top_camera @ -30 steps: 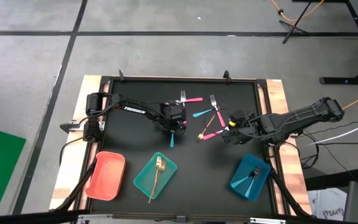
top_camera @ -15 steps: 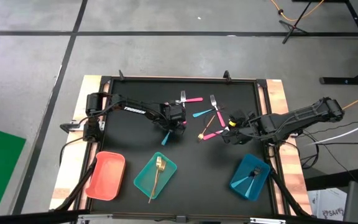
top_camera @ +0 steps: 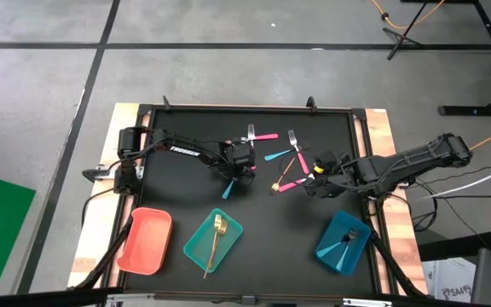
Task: Sort silverware by color (type)
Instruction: Put the blue fork into the blue bin
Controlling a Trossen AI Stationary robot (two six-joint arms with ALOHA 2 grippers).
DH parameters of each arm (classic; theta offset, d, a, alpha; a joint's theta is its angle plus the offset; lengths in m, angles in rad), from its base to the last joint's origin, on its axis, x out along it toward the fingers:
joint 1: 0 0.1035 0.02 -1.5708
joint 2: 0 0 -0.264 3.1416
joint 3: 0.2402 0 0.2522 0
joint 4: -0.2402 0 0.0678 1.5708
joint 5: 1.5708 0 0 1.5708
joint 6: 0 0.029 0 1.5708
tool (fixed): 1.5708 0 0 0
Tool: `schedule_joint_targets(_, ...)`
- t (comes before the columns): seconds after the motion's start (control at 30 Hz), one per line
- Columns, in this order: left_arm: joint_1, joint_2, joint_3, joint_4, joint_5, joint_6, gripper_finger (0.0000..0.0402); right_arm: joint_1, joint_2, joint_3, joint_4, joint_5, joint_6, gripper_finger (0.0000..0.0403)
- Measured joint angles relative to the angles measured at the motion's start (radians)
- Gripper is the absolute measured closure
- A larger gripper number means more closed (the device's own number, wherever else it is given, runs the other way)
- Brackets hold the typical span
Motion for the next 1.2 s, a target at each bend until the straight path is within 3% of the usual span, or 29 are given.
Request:
schedule_joint_targets(0.53,0.002,-0.033,-0.003,0.087,0.015,0.023,0.0395,0.000,0.000,0.000,-0.002,0.000,0.001,0.0343)
schedule_joint_targets(0.77,0.001,-0.056,-0.001,0.352,0.025,0.061,0.0395,0.000,-0.002,0.000,-0.003,0.000,0.000,0.0343)
schedule_joint_targets(1.03,0.000,-0.064,0.000,0.658,0.141,0.117,0.0395,0.000,-0.021,-0.001,-0.003,0.008,0.000,0.0343)
schedule_joint_targets(1.2,-0.011,-0.064,0.000,0.798,0.155,0.163,0.0395,0.000,-0.038,-0.001,0.006,0.008,0.000,0.0343)
